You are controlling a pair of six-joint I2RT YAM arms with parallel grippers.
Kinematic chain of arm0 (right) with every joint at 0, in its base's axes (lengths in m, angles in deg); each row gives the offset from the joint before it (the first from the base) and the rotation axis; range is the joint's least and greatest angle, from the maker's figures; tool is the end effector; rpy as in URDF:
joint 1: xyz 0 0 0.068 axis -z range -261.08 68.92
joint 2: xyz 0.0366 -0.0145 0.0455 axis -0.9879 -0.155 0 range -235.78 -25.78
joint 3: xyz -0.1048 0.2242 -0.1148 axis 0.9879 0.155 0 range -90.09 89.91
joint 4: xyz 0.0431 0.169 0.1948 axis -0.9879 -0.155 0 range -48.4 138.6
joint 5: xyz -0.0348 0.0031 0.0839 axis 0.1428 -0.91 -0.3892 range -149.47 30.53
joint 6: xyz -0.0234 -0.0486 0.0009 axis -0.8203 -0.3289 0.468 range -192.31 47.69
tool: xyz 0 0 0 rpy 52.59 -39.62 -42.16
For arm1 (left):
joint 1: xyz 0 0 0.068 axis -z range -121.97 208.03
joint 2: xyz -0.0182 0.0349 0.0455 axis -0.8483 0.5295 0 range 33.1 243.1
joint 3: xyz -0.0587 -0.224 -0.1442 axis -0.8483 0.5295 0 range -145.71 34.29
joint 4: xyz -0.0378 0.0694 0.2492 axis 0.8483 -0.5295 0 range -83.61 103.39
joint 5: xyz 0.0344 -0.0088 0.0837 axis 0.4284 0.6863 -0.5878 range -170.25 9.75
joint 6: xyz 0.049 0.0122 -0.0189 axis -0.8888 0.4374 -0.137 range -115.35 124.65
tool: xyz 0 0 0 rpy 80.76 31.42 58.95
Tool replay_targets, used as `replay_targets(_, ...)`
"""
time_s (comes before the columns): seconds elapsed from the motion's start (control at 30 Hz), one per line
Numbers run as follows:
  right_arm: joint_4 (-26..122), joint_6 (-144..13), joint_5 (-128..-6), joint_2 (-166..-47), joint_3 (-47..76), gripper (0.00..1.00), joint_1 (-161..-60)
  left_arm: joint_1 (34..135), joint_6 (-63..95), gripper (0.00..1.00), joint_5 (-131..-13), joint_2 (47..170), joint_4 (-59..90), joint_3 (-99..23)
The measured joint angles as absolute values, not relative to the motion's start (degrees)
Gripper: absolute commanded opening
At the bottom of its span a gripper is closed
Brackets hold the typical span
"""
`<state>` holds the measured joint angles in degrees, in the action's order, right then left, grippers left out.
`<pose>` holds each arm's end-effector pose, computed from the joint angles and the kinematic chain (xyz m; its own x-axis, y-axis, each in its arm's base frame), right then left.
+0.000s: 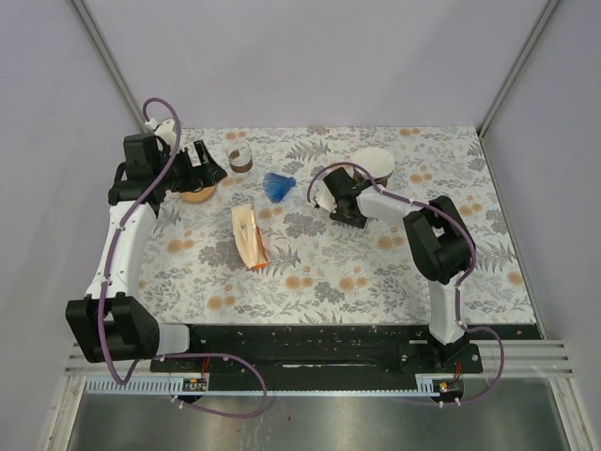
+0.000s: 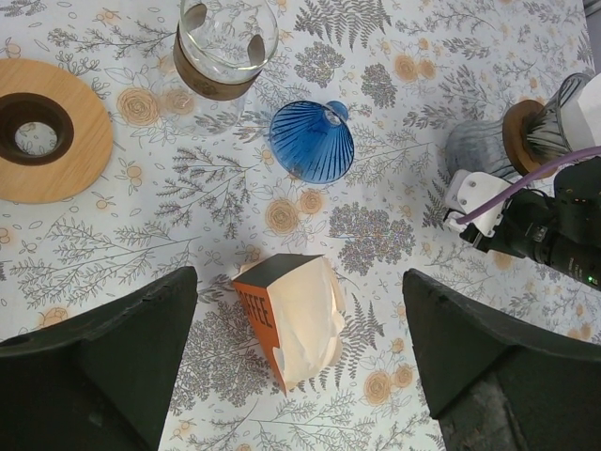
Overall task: Place the coffee filter in the dripper
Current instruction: Move the coffee server to the center of the board, then pick up the coffee server from the center of the board.
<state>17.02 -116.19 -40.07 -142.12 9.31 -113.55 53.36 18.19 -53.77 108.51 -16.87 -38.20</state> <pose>0.3543 0.2115 0.1564 -0.2850 -0.9563 -0.0657 -0.8267 0.2799 -0.4881 0.2901 0.0078 0.3584 -0.6004 -0.2594 -0.7565 0.1630 0.8864 -0.4333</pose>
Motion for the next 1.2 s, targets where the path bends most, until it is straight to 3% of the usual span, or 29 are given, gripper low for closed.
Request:
replay_targets(0.33, 16.3, -114.5, -43.8, -141.0, 9.3, 0.65, -116.7, 55.6, 17.6, 0.93, -57.2, 116.7, -18.5, -41.8)
replay_targets(0.67, 15.4, -109.4, -56.2, -129.8, 7.1, 0.84, -119.7, 60.2, 15.3, 0.93, -69.4, 135.1, -22.7, -63.9)
replay_targets(0.73, 15.9, -108.2, -58.8, -127.0, 6.8, 0.92, -119.6, 60.2, 15.0, 0.93, -71.8, 139.6, -23.6, -69.6)
replay_targets(1.0, 17.7, -104.1, -64.0, -122.2, 6.5, 0.95, -119.3, 60.8, 14.5, 0.86, -76.3, 154.2, -27.3, -83.7)
replay_targets(1.2, 17.9, -103.1, -65.1, -122.2, 6.5, 0.95, -118.3, 61.4, 13.6, 0.69, -77.8, 159.3, -28.2, -86.1)
